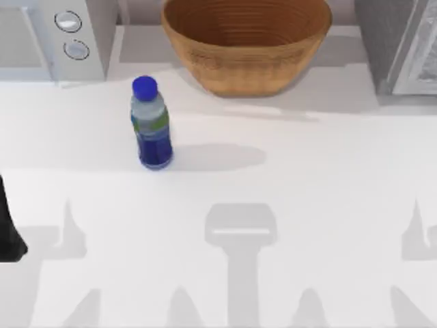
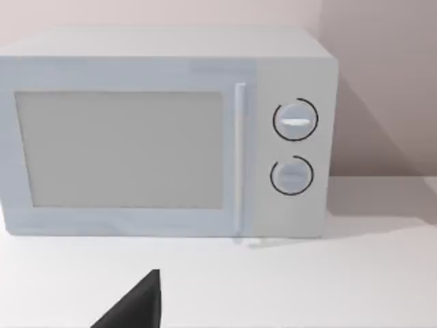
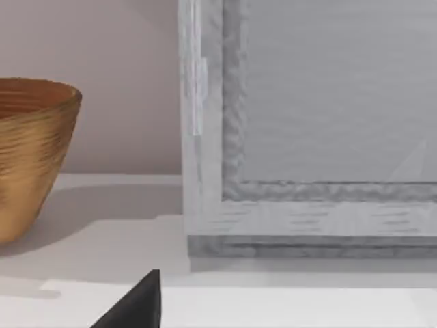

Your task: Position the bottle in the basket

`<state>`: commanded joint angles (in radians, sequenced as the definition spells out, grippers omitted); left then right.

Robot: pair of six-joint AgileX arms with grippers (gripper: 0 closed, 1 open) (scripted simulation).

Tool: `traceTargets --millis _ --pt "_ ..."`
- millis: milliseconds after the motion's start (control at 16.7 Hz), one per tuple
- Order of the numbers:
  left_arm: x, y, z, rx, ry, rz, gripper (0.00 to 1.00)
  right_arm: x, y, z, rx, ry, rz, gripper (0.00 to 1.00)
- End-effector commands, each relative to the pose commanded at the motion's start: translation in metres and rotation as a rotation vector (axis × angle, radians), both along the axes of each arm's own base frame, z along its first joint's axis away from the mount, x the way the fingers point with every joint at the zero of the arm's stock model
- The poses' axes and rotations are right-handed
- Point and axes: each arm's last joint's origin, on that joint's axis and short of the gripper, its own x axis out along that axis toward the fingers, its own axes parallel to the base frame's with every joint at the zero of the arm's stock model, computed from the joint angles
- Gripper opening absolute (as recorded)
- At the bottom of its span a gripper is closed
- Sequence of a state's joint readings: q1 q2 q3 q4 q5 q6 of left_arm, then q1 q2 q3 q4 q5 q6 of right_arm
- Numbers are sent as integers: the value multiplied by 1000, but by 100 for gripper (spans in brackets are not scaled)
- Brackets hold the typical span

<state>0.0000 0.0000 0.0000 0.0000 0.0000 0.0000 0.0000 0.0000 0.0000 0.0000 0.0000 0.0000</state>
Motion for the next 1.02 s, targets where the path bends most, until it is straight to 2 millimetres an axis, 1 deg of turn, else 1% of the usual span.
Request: traceTargets --millis 120,240,420,540,660,780,900,1020 --pt "0 0 0 0 0 0 100 0 0 0 0 0 0 100" --pt "1 -1 4 -1 -11 -19 100 0 0 0 0 0 0 100" --pt "8 -4 19 -4 -39 -84 100 0 0 0 0 0 0 100" --pt "18 -6 30 -5 -54 -142 100 0 0 0 0 0 0 100" --pt "33 -9 40 -6 -60 -206 100 0 0 0 0 0 0 100" --pt "54 -12 46 -5 -60 -274 100 0 0 0 0 0 0 100" --pt "79 -15 46 -4 -53 -344 100 0 0 0 0 0 0 100" --pt "106 -18 39 -4 -42 -415 100 0 0 0 0 0 0 100"
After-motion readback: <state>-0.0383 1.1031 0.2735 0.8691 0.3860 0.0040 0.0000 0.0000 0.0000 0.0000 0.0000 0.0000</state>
